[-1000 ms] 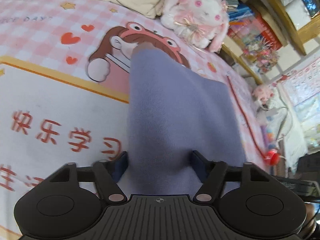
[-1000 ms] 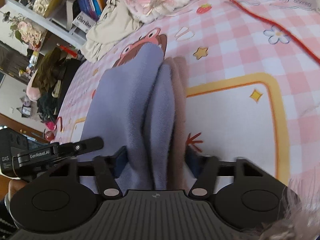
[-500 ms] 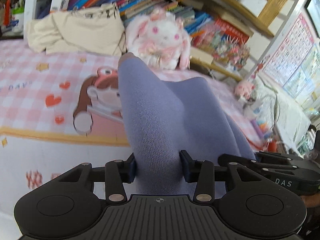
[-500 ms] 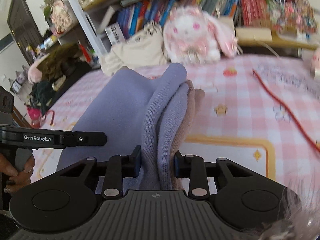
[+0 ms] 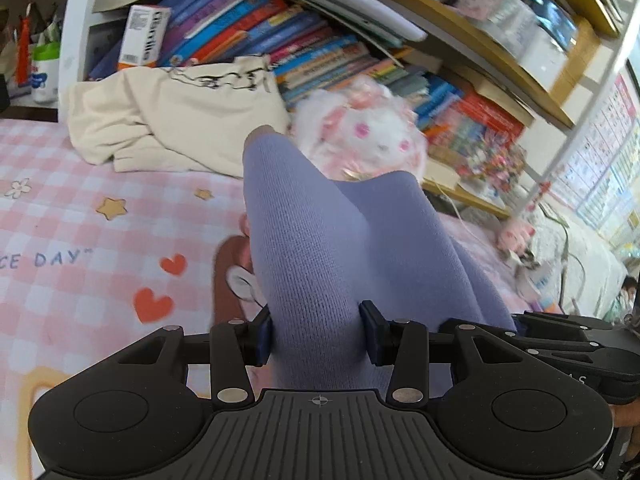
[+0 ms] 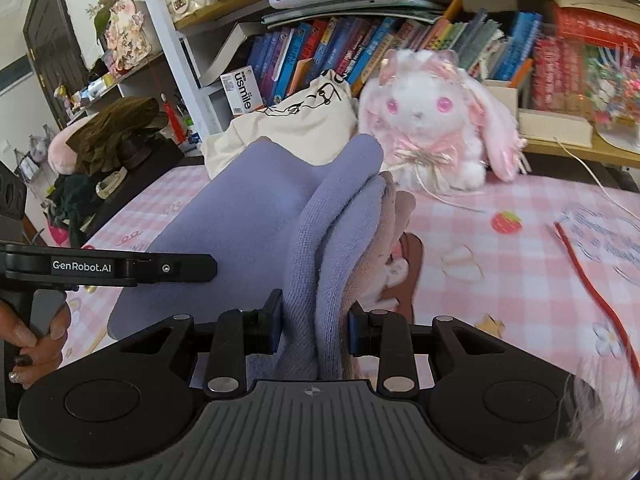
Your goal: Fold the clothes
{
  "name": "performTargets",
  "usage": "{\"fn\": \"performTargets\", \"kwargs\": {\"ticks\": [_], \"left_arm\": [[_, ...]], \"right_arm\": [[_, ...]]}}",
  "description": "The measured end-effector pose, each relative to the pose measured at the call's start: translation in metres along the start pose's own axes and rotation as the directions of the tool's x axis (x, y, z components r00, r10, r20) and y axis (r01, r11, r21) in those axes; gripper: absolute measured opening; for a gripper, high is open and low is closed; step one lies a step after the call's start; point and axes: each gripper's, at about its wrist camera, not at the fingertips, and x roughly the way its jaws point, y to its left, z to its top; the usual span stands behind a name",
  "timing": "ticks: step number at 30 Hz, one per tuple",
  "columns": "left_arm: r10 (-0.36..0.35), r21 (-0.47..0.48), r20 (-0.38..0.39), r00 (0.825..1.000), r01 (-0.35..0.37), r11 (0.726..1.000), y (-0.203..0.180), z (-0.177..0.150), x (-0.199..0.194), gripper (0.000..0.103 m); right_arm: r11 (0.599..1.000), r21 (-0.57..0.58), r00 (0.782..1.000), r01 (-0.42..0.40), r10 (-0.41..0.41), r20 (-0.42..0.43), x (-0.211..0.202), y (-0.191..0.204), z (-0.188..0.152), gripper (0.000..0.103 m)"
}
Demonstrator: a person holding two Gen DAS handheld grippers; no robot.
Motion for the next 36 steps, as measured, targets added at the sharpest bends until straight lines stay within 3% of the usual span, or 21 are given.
{"fn": "performTargets", "kwargs": {"ticks": [13, 20, 22, 24, 27, 31, 36], "left_arm": [[0.017, 0.016, -0.026, 1.000, -0.017, 1.000, 0.058, 0.046, 0.048, 0.042], [0.025, 0.006, -0.043, 0.999, -0.025, 1.000, 0.071, 0.051, 0.069, 0.044], [0.033, -0.004, -0.053, 0.998, -0.033, 0.999, 0.073, 0.051, 0.074, 0.048], [0.045, -0.019, -0.063, 0.997, -0.046, 0.999, 0.076, 0.049, 0.077, 0.050], [0.087, -0.040, -0.059, 0.995, -0.089, 0.995, 0.078, 0.046, 0.076, 0.065], [0.179, -0.023, 0.014, 0.984, -0.179, 0.984, 0.071, 0.035, 0.054, 0.082], [0.281, -0.016, 0.096, 0.955, -0.281, 0.960, 0.060, 0.018, 0.028, 0.088]], "right_arm": [[0.998, 0.037, 0.998, 0.055, -0.053, -0.030, 0.081, 0.014, 0.037, 0.028], [0.996, 0.055, 0.997, 0.074, -0.072, -0.037, 0.106, 0.007, 0.040, 0.029], [0.994, 0.069, 0.996, 0.080, -0.077, -0.045, 0.111, 0.003, 0.038, 0.031], [0.992, 0.087, 0.995, 0.094, -0.091, -0.042, 0.112, -0.001, 0.036, 0.035], [0.987, 0.114, 0.993, 0.114, -0.111, -0.039, 0.113, -0.007, 0.032, 0.062], [0.982, 0.113, 0.988, 0.154, -0.152, -0.022, 0.099, -0.007, 0.031, 0.070], [0.980, 0.071, 0.982, 0.188, -0.189, 0.012, 0.073, -0.002, 0.023, 0.080]]}}
